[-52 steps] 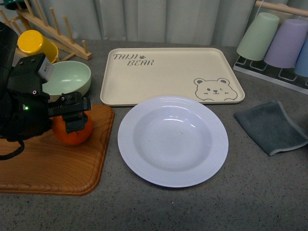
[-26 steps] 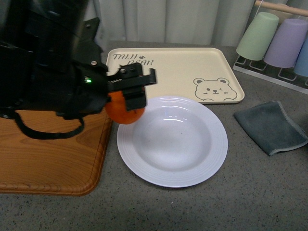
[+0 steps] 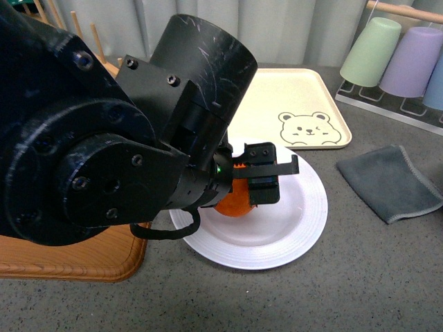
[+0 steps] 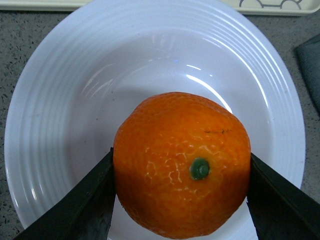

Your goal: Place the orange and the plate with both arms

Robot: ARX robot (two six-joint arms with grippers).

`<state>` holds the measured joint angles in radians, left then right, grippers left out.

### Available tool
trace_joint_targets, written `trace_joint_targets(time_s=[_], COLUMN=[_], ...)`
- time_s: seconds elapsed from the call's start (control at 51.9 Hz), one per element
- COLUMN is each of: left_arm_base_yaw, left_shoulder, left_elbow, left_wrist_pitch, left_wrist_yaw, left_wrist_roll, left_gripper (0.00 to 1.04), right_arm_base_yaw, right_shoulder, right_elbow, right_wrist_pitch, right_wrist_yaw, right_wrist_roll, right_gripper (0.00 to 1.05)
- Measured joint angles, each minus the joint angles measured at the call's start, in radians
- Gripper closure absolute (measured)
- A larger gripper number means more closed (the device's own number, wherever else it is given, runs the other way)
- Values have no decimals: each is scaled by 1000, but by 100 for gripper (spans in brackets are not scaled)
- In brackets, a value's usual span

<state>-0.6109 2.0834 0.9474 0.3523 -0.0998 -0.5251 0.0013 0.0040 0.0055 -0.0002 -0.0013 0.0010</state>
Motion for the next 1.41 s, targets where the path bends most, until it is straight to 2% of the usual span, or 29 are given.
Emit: trace_joint_targets(time_s=[0.27,0.463,0.617,0.829,1.08,1.408], left_arm_base_yaw=[-6,-5,3,62,177,187], left_shoulder=[29,31,-10,-216,-528,-547], left_elbow=[22,27,21,-53,-296,-315], left_wrist_pitch=[-8,-27,-27,-29,-65,-65], left_wrist_yaw=[-5,-23,-39,-142,-216,-216], left_wrist_roll=[-10,-29,-37,-45,-56,-56], left_gripper=[39,5,6,6,6,6], right_arm_base_yaw=[0,0,0,0,0,0], right_shoulder=[0,0,0,0,0,0], right_elbow=[0,0,0,0,0,0], right_wrist_pitch=[0,0,0,0,0,0], right_wrist_yaw=[0,0,0,0,0,0], right_wrist_roll=[0,0,0,0,0,0], right_gripper=[9,9,9,9,9,9])
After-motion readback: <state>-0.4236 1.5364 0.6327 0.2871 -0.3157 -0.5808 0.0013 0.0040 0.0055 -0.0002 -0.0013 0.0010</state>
